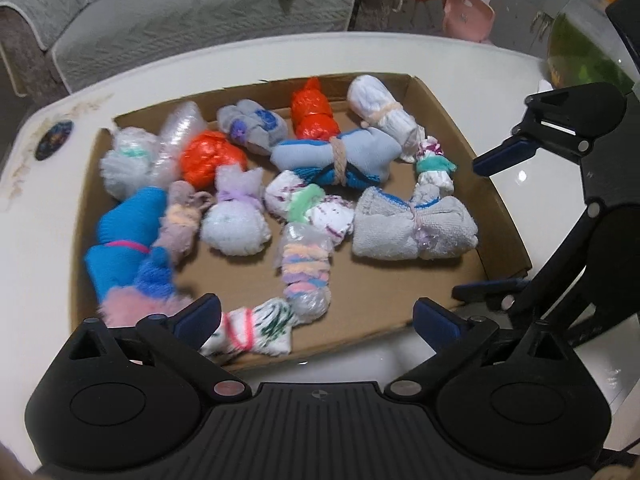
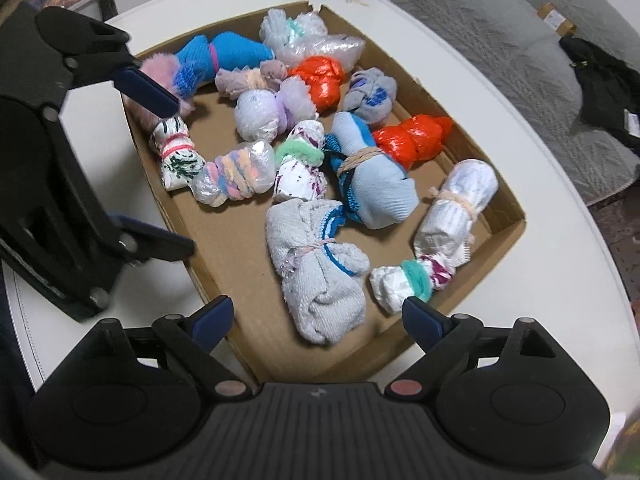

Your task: Organize objects

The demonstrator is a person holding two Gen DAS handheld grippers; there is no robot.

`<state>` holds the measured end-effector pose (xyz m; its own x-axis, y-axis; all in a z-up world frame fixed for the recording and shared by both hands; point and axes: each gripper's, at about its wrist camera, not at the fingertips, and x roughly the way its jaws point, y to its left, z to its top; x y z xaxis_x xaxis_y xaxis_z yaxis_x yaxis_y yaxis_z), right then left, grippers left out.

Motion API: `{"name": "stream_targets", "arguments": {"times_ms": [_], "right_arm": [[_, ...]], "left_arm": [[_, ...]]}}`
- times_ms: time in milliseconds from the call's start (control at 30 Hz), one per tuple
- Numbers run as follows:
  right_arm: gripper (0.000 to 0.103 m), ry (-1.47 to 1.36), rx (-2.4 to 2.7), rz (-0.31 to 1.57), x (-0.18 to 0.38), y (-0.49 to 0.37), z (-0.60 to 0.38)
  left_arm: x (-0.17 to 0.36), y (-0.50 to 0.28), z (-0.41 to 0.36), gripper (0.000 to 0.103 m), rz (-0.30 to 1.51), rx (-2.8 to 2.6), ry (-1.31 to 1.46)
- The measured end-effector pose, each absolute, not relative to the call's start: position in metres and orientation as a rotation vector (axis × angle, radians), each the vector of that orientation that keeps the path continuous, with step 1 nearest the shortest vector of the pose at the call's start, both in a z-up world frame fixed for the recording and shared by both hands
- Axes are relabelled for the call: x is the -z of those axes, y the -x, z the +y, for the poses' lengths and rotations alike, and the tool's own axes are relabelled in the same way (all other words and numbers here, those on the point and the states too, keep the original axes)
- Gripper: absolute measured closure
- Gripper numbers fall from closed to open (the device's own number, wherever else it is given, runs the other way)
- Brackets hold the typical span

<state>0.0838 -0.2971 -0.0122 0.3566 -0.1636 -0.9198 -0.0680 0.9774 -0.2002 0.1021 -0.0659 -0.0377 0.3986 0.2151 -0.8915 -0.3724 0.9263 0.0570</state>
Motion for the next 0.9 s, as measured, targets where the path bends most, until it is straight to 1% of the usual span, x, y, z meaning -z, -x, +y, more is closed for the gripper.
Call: {"name": "stream_targets", "arguments": {"times_ms": [100, 167, 267, 433, 700, 900], "right_arm": [[0.005, 0.204, 0.073, 1.192, 0.008, -0.079, -0.295], [0.005, 0.192, 0.09, 1.178, 0.006, -0.076, -0.292], [0.001, 0.179, 0.112, 1.153, 0.004, -0.072, -0.287], [0.001, 0.122, 0.181, 1.092, 0.004, -0.064, -0.28], [0.001, -0.062, 0.337, 0.992, 0.012, -0.05, -0.281], [0.001, -0.109, 0.371, 0.937, 0.008, -0.039, -0.276]], "left_arm": [[0.035, -0.098, -0.058, 0.001, 1.072, -0.406, 0.182], [0.026, -0.091, -0.056, 0.001, 1.048, -0.422, 0.205], [0.025, -0.083, -0.051, 0.0, 1.02, -0.479, 0.215], [0.02, -0.066, -0.052, 0.0, 0.964, -0.55, 0.209], [0.015, -0.055, -0.049, 0.0, 0.914, -0.586, 0.213], [0.011, -0.051, -0.046, 0.0, 0.882, -0.594, 0.21]]}}
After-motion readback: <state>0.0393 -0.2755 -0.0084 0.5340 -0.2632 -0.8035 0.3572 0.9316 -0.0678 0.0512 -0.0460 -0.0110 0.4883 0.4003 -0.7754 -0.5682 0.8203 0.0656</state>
